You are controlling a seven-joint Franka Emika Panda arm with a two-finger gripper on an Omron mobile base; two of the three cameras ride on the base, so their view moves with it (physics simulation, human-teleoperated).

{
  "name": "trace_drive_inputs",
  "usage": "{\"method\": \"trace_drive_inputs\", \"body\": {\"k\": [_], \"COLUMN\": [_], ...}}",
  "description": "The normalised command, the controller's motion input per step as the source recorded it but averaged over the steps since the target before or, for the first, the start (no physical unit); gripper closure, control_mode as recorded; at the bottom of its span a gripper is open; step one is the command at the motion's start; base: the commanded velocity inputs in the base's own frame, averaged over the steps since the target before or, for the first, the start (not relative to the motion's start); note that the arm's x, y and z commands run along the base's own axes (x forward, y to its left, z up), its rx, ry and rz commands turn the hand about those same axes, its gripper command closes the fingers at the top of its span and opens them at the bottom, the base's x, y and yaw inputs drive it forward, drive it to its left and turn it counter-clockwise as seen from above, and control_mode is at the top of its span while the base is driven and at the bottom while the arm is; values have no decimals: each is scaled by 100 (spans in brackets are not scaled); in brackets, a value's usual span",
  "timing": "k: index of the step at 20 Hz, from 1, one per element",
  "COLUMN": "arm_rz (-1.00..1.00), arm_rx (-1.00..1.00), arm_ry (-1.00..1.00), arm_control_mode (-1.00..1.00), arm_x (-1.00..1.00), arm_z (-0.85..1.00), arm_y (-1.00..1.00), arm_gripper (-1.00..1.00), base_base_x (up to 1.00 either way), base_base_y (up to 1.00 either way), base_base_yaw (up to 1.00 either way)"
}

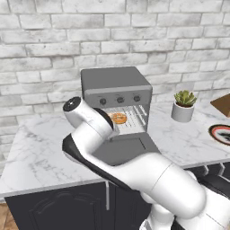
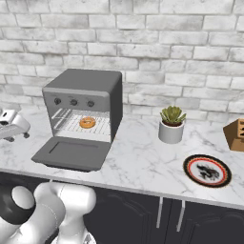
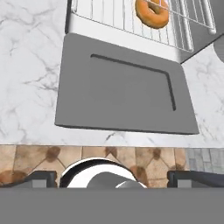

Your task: Pick up the bagel from the plate, place it on the toaster oven rack, close the door, and set the timer.

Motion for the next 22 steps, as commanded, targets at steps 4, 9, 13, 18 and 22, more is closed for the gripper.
{"method": "trace_drive_inputs", "body": {"k": [4,9,13,18,22], "arm_rz": [8,11,16,18,19], "arm_rx": [-27,-23,-7,0,0], "arm_ry": [25,14,-4,-10,-3], "arm_control_mode": [-100,-100,-100,-100,-100], "arm_x": [-12,-23,-37,-13,0], "arm_z": [-23,-33,-26,-18,-18], "arm_y": [0,0,-4,-25,-36], "arm_gripper": [-100,-100,-100,-100,-100], "base_base_x": [0,0,0,0,0], "base_base_y": [0,0,0,0,0], "base_base_yaw": [0,0,0,0,0]}}
